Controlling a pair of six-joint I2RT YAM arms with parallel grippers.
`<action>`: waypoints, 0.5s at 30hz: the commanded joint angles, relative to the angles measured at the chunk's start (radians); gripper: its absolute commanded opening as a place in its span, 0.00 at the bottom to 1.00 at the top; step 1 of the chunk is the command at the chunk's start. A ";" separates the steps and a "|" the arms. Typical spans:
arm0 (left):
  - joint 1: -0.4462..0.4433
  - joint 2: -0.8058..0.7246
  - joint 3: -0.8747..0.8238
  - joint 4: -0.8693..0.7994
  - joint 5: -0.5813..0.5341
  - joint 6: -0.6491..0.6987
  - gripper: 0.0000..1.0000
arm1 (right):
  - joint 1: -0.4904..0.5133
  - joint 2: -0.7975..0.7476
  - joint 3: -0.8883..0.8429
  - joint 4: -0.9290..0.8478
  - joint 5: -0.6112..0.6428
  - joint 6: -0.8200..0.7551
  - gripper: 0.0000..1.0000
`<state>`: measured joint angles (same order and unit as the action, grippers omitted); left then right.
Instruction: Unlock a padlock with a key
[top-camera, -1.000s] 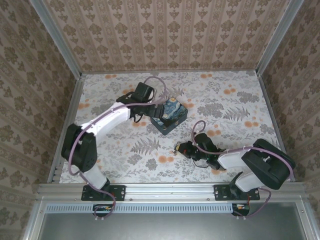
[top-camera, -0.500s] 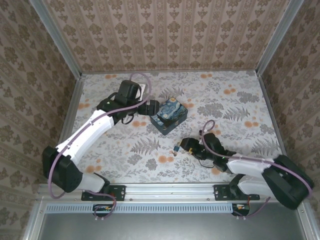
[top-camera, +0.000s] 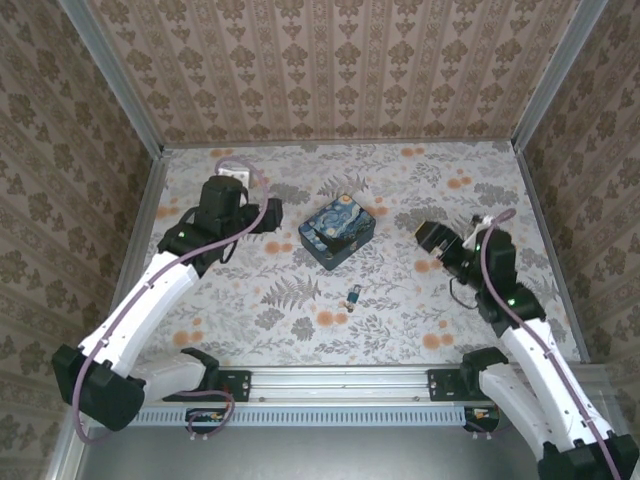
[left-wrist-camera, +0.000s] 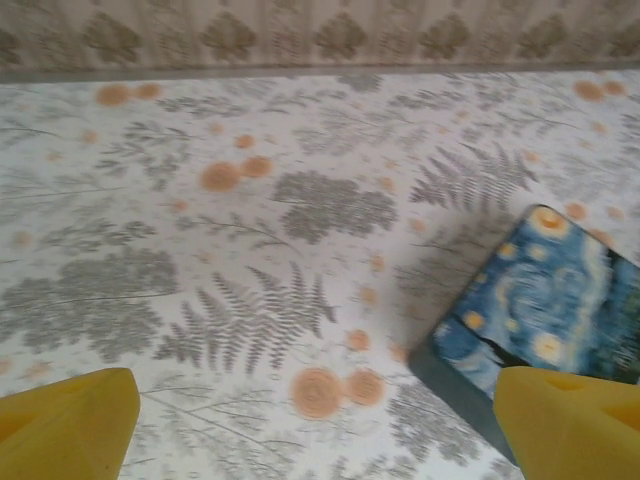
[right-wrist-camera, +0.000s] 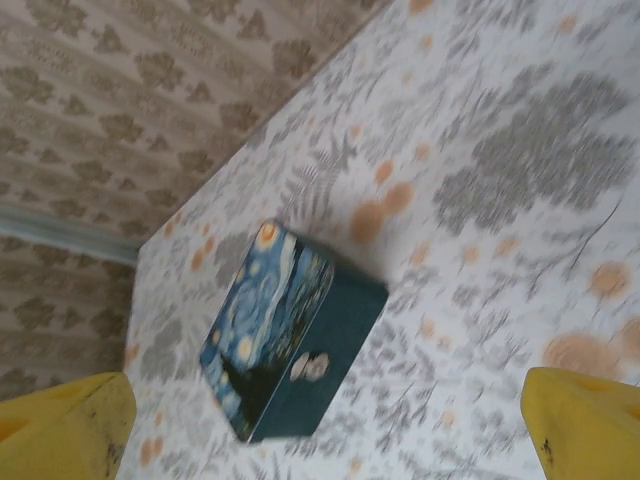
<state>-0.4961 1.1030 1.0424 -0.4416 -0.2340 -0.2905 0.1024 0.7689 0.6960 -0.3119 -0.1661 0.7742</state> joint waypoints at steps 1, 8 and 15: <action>0.011 -0.056 -0.048 0.115 -0.148 0.096 1.00 | -0.041 0.072 0.059 -0.113 0.049 -0.147 0.99; 0.091 -0.106 -0.145 0.207 -0.226 0.175 1.00 | -0.051 0.098 0.007 0.106 0.308 -0.301 1.00; 0.292 -0.131 -0.352 0.412 -0.079 0.204 1.00 | -0.050 0.070 -0.215 0.437 0.470 -0.553 0.99</action>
<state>-0.2581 0.9840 0.7494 -0.1532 -0.3714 -0.1246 0.0559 0.8501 0.5491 -0.0463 0.1753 0.3714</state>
